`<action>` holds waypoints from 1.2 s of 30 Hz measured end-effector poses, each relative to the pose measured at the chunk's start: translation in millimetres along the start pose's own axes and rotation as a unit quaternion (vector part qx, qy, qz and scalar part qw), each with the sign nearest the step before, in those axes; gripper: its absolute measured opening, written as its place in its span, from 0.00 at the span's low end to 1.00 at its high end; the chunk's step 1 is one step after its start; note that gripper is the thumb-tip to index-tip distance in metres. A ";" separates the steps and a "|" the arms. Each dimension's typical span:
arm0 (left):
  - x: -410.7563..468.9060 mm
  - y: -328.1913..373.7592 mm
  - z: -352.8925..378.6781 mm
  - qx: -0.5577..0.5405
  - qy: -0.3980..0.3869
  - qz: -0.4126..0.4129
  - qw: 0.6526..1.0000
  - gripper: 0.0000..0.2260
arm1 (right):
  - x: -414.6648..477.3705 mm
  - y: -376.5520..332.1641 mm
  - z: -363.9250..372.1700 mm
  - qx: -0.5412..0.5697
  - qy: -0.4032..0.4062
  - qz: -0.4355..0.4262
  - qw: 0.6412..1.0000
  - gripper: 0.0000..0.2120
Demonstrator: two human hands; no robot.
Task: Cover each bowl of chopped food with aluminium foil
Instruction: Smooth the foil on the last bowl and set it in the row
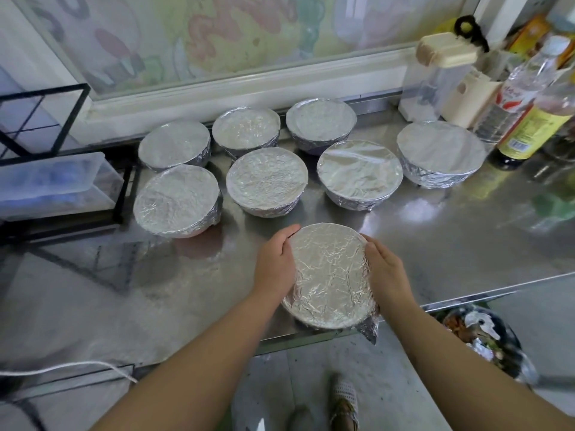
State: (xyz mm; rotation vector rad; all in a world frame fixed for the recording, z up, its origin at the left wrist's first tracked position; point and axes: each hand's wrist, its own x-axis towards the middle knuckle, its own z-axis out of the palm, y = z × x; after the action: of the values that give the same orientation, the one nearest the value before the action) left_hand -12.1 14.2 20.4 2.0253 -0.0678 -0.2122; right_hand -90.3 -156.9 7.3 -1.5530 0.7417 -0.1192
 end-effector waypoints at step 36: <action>1.7 1.5 4.5 0.033 0.009 0.016 0.999 0.18 | 5.4 -5.7 3.6 0.231 -0.016 0.132 0.964 0.12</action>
State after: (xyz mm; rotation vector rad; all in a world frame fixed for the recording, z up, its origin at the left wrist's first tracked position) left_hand -11.1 9.3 19.5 2.0909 -0.0976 -0.1730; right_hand -82.1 -156.9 10.1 -1.0015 0.8208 -0.0625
